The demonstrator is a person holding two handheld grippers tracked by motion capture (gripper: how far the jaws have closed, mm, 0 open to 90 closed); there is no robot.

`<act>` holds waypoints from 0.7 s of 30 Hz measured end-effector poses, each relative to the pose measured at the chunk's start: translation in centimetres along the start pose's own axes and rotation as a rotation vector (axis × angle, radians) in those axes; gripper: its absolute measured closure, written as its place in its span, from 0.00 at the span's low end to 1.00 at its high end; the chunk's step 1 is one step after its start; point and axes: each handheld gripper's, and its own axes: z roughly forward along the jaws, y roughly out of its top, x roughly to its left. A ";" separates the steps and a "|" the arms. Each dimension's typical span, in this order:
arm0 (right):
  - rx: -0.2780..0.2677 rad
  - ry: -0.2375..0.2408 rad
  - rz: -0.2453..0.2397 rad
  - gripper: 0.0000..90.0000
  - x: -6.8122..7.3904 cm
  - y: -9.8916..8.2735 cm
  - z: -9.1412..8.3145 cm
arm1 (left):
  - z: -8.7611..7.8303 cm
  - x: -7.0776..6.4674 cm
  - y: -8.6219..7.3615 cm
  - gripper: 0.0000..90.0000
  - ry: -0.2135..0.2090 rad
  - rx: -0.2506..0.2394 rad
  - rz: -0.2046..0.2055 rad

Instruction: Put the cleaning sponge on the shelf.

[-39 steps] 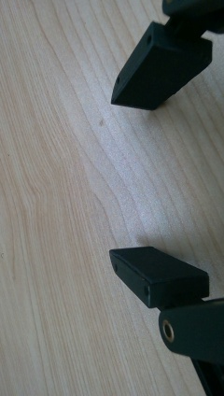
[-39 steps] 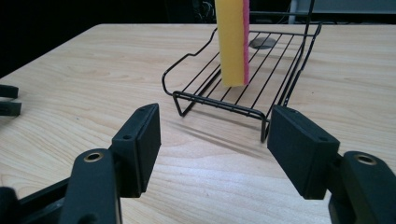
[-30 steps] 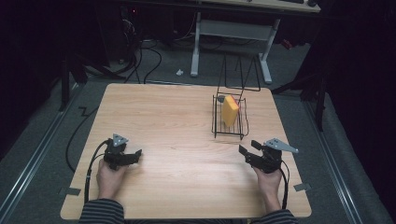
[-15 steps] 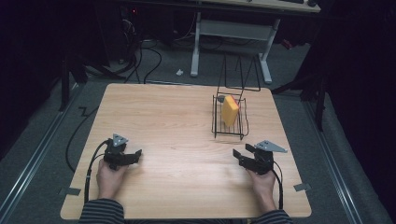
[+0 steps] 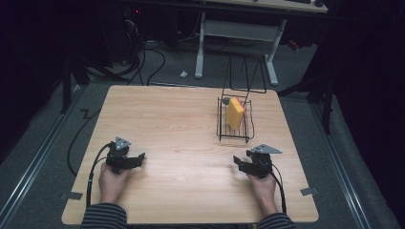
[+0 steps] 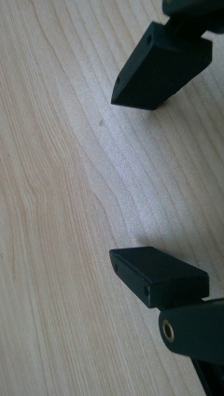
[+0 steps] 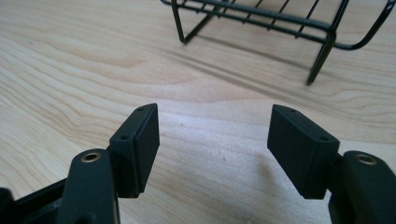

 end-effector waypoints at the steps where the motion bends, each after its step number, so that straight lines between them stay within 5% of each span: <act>1: 0.008 -0.002 -0.002 0.38 0.1 0.0 0.1 | 0.0 0.0 0.0 0.24 0.000 0.000 0.000; 14: 0.075 -0.080 -0.081 0.37 0.8 0.0 1.1 | 0.0 0.0 0.0 0.24 0.000 0.000 0.000; 21: 0.075 -0.087 -0.075 0.36 0.8 0.0 1.1 | 0.0 0.0 0.0 0.24 0.000 0.000 0.000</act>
